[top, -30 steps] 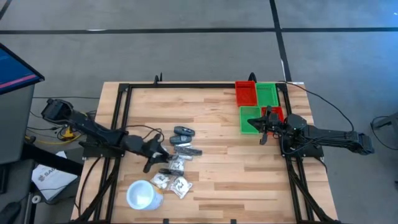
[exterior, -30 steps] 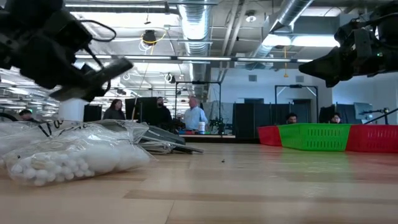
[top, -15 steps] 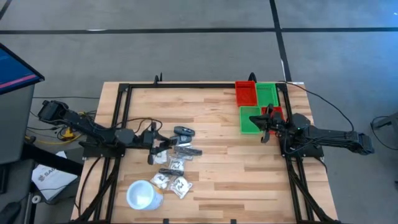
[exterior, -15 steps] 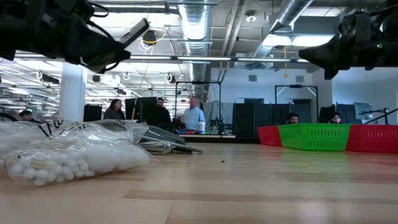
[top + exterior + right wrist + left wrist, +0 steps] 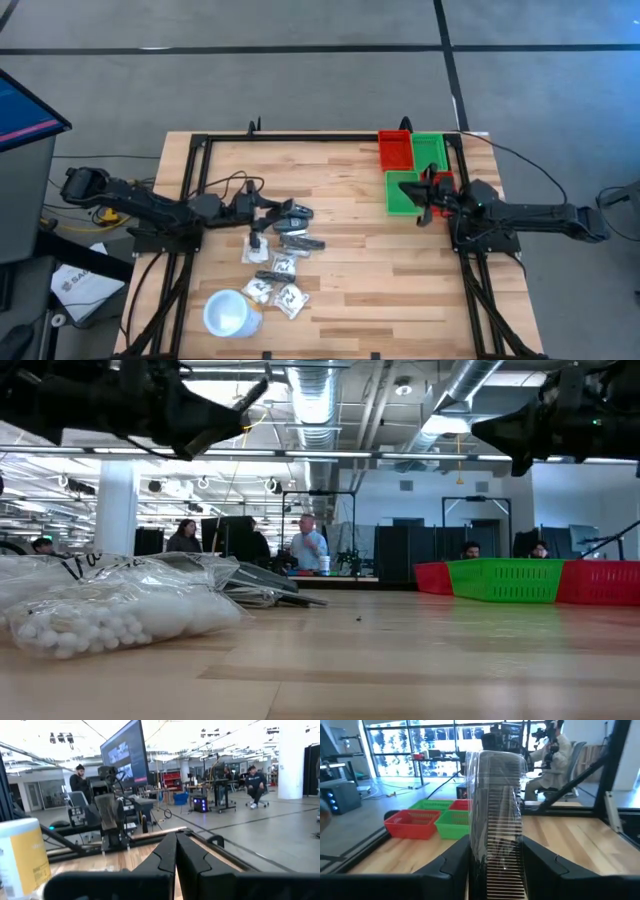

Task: Pick & Place Travel size toiletries
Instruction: Put the black hair comb into the top red bin

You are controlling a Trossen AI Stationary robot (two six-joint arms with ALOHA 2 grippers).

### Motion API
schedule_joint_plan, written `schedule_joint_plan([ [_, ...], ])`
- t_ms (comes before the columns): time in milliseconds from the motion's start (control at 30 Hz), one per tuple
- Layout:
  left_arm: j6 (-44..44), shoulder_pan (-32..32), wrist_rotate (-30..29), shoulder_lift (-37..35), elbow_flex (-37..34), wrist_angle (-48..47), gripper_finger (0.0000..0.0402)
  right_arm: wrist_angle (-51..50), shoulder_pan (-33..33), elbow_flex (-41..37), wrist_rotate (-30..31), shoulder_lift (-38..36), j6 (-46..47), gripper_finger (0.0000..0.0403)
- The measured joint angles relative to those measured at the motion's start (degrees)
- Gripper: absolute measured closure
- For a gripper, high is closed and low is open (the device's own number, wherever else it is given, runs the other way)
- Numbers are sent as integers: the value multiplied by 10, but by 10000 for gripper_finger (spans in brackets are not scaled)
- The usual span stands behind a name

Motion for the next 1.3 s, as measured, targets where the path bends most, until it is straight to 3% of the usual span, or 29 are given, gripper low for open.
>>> schedule_joint_plan([
  [167,0,20,0,57,43,0,273,63,8,36,-1,89,0,403],
  [400,0,32,8,100,87,3,262,73,35,132,-2,233,-31,391],
  [767,18,31,30,108,107,12,272,68,67,294,-3,466,-125,261],
  [1033,18,31,31,108,107,12,262,70,68,359,-3,541,-136,167],
  [1300,17,31,31,108,107,12,269,63,71,424,-60,598,-136,143],
])
